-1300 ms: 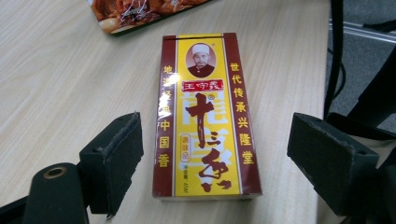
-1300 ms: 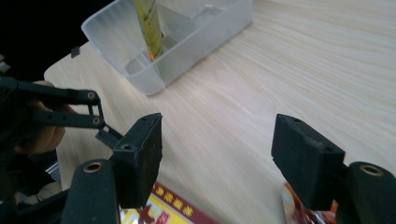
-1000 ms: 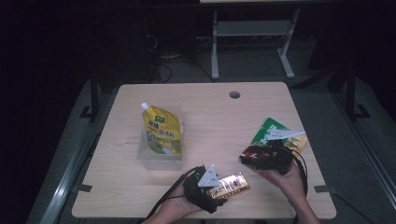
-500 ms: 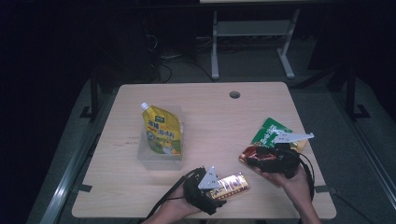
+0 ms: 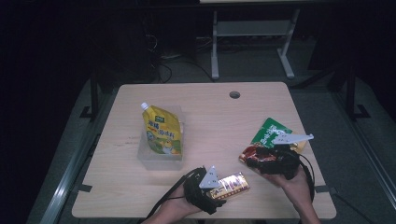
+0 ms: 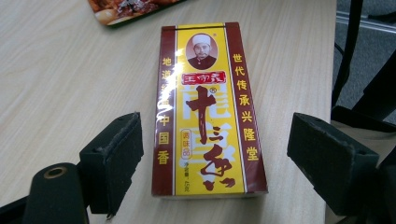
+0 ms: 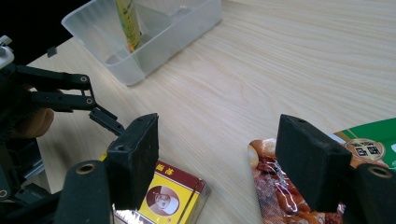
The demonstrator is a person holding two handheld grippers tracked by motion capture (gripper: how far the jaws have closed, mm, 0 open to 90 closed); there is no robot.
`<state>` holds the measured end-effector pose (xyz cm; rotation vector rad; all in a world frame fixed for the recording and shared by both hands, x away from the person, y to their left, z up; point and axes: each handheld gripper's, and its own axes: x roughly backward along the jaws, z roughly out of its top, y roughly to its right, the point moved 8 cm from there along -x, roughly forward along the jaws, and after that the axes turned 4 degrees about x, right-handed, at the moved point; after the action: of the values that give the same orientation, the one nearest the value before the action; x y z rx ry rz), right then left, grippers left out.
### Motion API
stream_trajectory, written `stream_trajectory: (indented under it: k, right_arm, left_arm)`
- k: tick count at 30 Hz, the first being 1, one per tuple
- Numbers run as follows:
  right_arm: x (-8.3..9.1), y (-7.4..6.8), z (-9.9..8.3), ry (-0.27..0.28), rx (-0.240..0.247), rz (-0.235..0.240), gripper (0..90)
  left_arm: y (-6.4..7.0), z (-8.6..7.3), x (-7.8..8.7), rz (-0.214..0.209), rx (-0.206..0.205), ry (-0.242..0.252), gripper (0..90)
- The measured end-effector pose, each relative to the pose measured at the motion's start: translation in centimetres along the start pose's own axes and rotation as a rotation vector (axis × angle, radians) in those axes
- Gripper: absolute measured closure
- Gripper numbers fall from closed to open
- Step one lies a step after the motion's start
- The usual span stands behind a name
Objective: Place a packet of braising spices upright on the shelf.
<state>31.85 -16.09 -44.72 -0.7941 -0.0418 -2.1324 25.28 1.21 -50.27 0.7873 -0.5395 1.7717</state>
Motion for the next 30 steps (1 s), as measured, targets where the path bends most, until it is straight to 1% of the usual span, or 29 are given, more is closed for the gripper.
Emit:
stream_trajectory:
  k: [4, 6, 8, 9, 10, 11, 14, 17, 18, 19, 20, 21, 22, 23, 24, 26, 27, 28, 29, 30]
  right_arm:
    - [0.1, 0.1, 0.0, 0.009, 0.000, -0.001, 29.3]
    - [0.2, 0.2, -0.1, 0.010, -0.001, -0.004, 29.2]
    - [0.3, 0.2, -0.1, 0.010, -0.004, -0.005, 29.0]
    - [0.3, 0.1, -0.1, 0.009, 0.000, -0.003, 28.9]
    - [0.3, 0.1, -0.1, 0.009, 0.000, -0.003, 28.9]
    - [0.2, 0.0, -0.2, 0.005, 0.006, -0.002, 28.9]
    - [0.2, -0.1, -0.2, 0.006, 0.010, -0.002, 28.7]
    - [0.1, 0.0, -0.2, 0.007, 0.012, -0.002, 28.6]
    - [0.1, -0.1, -0.3, 0.003, 0.014, -0.002, 28.6]
    - [0.1, -0.1, -0.3, 0.003, 0.014, 0.000, 28.6]
    - [0.0, -0.1, -0.2, 0.004, 0.018, -0.001, 28.6]
    - [0.0, -0.2, -0.3, -0.001, 0.013, 0.000, 28.6]
    - [0.0, -0.2, -0.2, 0.002, 0.018, -0.002, 28.6]
    - [0.0, -0.2, -0.2, 0.002, 0.020, -0.001, 28.6]
    - [-0.1, -0.2, -0.2, -0.002, 0.013, 0.000, 28.7]
    - [-0.2, -0.3, -0.2, -0.002, 0.012, 0.002, 28.8]
    - [-0.3, -0.4, -0.2, -0.005, 0.008, 0.003, 28.8]
    - [-0.4, -0.4, -0.2, -0.010, 0.001, 0.008, 28.7]
    - [-0.6, -0.6, -0.3, -0.018, -0.008, 0.014, 28.8]
    - [-0.7, -0.7, -0.3, -0.022, -0.013, 0.015, 28.7]
  left_arm:
    - [0.0, -0.2, -0.5, 0.006, 0.004, -0.016, 18.6]
    - [0.1, -0.4, -0.8, 0.008, 0.005, -0.038, 19.7]
    - [0.1, -0.4, -1.0, 0.011, 0.009, -0.036, 21.2]
    - [-0.1, -0.6, -1.2, 0.019, -0.009, -0.059, 22.3]
    - [-0.1, -0.6, -1.2, 0.019, -0.009, -0.059, 23.0]
    - [-0.2, -0.6, -1.3, 0.020, 0.002, -0.062, 23.9]
    - [-0.4, -0.7, -1.4, 0.025, 0.004, -0.075, 27.7]
    - [-0.4, -0.9, -1.6, 0.028, -0.001, -0.089, 27.9]
    - [-0.4, -0.9, -1.7, 0.033, -0.010, -0.097, 29.8]
    - [-0.5, -1.0, -1.8, 0.027, 0.002, -0.102, 30.0]
    - [-0.5, -1.0, -1.7, 0.025, 0.004, -0.103, 30.3]
    - [-0.5, -1.0, -1.7, 0.022, 0.012, -0.102, 30.7]
    - [-0.5, -1.0, -1.7, 0.022, 0.012, -0.102, 31.1]
    - [-0.5, -1.0, -1.7, 0.020, 0.025, -0.098, 31.4]
    - [-0.5, -1.0, -1.7, 0.020, 0.025, -0.098, 31.7]
    - [-0.6, -0.9, -1.6, 0.038, 0.022, -0.086, 32.0]
    - [-0.5, -0.7, -1.5, 0.046, 0.030, -0.070, 32.0]
    - [-0.5, -0.7, -1.5, 0.046, 0.030, -0.070, 32.1]
    - [-0.6, -0.3, -1.0, 0.065, 0.034, -0.038, 32.1]
    - [-0.7, 0.0, -0.7, 0.083, 0.045, -0.017, 32.1]
